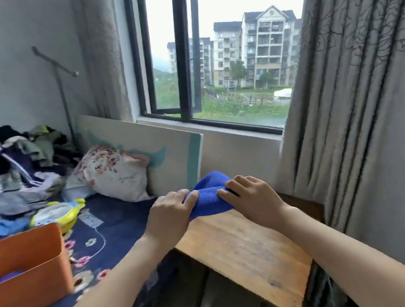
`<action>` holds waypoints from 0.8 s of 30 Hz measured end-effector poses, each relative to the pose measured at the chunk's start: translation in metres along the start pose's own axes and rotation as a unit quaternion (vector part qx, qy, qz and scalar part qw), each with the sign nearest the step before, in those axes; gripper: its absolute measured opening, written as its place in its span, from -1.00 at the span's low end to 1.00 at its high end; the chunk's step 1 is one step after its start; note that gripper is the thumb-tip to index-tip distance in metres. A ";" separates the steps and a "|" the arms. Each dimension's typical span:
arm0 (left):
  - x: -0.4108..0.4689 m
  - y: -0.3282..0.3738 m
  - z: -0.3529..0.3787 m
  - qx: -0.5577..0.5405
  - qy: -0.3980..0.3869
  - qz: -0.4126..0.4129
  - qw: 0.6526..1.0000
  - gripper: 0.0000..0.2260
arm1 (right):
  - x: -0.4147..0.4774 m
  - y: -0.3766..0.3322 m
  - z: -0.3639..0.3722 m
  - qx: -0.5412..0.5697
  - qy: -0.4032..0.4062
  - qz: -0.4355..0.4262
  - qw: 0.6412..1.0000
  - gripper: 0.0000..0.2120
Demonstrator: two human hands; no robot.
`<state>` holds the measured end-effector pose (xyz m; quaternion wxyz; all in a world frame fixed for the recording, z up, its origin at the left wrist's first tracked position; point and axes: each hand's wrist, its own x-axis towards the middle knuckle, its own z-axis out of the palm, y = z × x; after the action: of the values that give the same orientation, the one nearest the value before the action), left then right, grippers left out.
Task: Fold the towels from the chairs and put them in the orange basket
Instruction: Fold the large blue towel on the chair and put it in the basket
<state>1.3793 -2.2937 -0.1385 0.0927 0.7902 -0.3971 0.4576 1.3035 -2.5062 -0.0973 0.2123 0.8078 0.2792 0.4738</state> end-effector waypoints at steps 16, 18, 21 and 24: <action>-0.303 0.012 -0.263 0.244 -0.248 -0.325 0.880 -0.23 | 0.099 -0.326 -0.034 0.379 0.060 -0.187 0.904 -0.71; -0.318 0.014 -0.289 0.258 -0.251 -0.361 0.860 -0.22 | 0.115 -0.349 -0.050 0.401 0.056 -0.205 0.891 -0.72; -0.338 0.012 -0.319 0.274 -0.260 -0.385 0.842 -0.22 | 0.138 -0.377 -0.061 0.407 0.044 -0.247 0.878 -0.67; -0.356 -0.004 -0.350 0.292 -0.259 -0.398 0.830 -0.24 | 0.169 -0.407 -0.072 0.413 0.047 -0.264 0.870 -0.53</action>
<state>1.0602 -1.9191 -0.2234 -0.0745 0.9596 0.0949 0.2543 1.2046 -2.0833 -0.2023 -0.0369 0.6948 0.6617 0.2793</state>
